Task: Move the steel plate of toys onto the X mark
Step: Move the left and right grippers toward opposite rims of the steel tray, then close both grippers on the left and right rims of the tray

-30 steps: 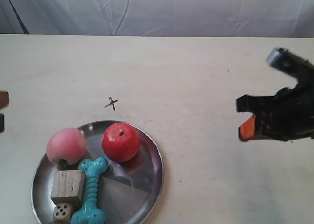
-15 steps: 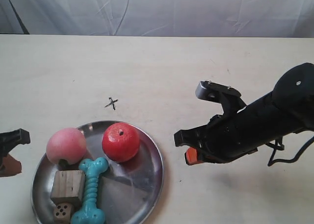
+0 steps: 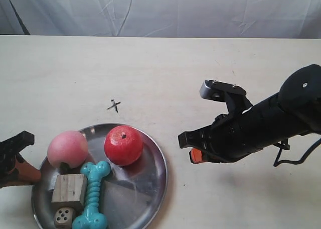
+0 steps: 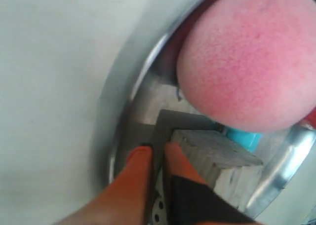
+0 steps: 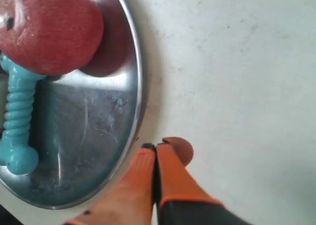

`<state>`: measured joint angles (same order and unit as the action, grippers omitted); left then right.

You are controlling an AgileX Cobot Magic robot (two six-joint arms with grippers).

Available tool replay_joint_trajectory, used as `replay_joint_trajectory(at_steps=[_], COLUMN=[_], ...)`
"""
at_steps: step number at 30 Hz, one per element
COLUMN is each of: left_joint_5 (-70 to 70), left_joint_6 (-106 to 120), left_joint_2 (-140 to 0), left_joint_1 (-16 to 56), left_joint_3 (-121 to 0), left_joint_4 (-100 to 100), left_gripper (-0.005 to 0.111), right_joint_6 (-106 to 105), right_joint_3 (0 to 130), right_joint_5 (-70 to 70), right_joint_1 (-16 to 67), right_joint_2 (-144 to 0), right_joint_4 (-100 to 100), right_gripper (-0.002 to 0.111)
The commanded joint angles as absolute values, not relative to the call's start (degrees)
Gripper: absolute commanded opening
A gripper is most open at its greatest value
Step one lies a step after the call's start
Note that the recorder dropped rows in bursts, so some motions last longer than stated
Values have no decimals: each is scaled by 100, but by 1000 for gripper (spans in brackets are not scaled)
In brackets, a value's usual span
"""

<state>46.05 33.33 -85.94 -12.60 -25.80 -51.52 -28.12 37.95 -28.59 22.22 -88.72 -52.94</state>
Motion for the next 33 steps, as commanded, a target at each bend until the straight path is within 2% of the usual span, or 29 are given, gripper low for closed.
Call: replay_joint_trajectory(at_steps=[1, 5, 11, 17, 18, 20, 21, 23, 24, 25, 28, 33], left_joint_5=[4891, 4645, 4438, 4021, 4021, 3993, 3980, 3980, 4001, 4001, 3887, 3880], left_joint_6=[3618, 3570, 3464, 2996, 2996, 2996, 2996, 2996, 2996, 2996, 2996, 2996], left_joint_2=[-8604, -8604, -8604, -8604, -8604, -8604, -8604, -8604, -8604, -8604, -8604, -8725], left_joint_1=[-1302, -1302, -1302, -1302, -1302, -1302, -1302, -1302, -1302, -1302, -1302, -1302], left_joint_3=[-2803, -2814, -2814, -2814, -2814, -2814, -2814, -2814, -2814, -2814, -2814, -2814], left_joint_4=[-5137, -4944, -4769, -4488, -4488, -4488, -4488, -4488, -4488, -4488, -4420, -4405], left_gripper=[25, 39, 39, 39, 39, 39, 39, 39, 39, 39, 39, 39], right_joint_6=[-2896, -3098, -3361, -4204, -4267, -4457, -4521, -4521, -4521, -4521, -4530, -4952], right_joint_3=[3802, 3802, 3802, 3802, 3802, 3802, 3802, 3802, 3802, 3802, 3867, 3867], right_joint_5=[-2804, -2840, -2905, -3250, -3289, -3318, -3300, -3179, -3036, -3008, -3041, -3068], right_joint_1=[2243, 2243, 2243, 2292, 2292, 2292, 2292, 2292, 2292, 2292, 2292, 2307], right_joint_2=[-8883, -8883, -8943, -9579, -9628, -9683, -9742, -9818, -9909, -9968, -10256, -10501], right_joint_4=[-5316, -5451, -5642, -6774, -6836, -7027, -7205, -7274, -7354, -7380, -7490, -7970], right_gripper=[0, 0, 0, 1, 4, 18, 42, 66, 72, 69, 52, 50])
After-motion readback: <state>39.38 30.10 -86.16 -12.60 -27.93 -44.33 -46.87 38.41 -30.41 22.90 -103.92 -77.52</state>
